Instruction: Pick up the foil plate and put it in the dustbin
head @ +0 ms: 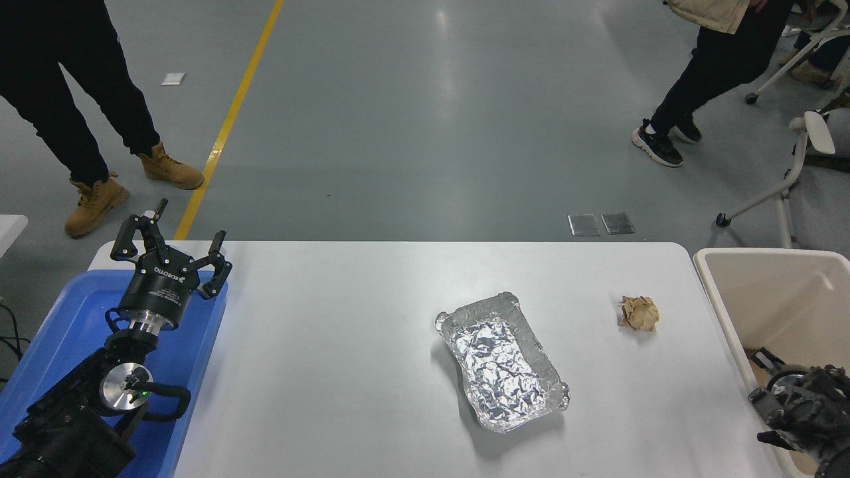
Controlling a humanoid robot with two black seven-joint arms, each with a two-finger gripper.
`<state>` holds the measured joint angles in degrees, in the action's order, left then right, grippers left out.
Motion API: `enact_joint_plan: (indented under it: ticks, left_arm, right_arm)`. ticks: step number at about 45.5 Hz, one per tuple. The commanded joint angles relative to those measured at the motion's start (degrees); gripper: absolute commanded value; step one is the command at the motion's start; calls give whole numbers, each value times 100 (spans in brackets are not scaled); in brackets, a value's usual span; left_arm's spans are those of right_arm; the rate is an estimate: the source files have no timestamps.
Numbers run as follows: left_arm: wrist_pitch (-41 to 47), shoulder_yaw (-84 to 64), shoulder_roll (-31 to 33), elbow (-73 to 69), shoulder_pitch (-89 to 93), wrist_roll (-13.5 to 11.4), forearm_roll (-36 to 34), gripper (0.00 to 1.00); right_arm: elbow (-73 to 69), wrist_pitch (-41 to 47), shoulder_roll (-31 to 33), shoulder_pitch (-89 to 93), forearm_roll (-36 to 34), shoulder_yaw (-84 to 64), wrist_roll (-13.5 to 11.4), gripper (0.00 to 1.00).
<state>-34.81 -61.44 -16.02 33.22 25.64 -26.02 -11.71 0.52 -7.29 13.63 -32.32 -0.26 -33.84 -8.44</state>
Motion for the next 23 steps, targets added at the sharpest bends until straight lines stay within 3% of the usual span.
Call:
enact_joint_plan:
  ticks: [1,23]
  left_arm:
    - [1,0,2,0,2,0,2,98]
    - [1,0,2,0,-6,0,2,98]
  right_arm:
    - [0,9,-1,-47,0,0,0,0]
    - [-149,184,456,-354,9,-9,0,0]
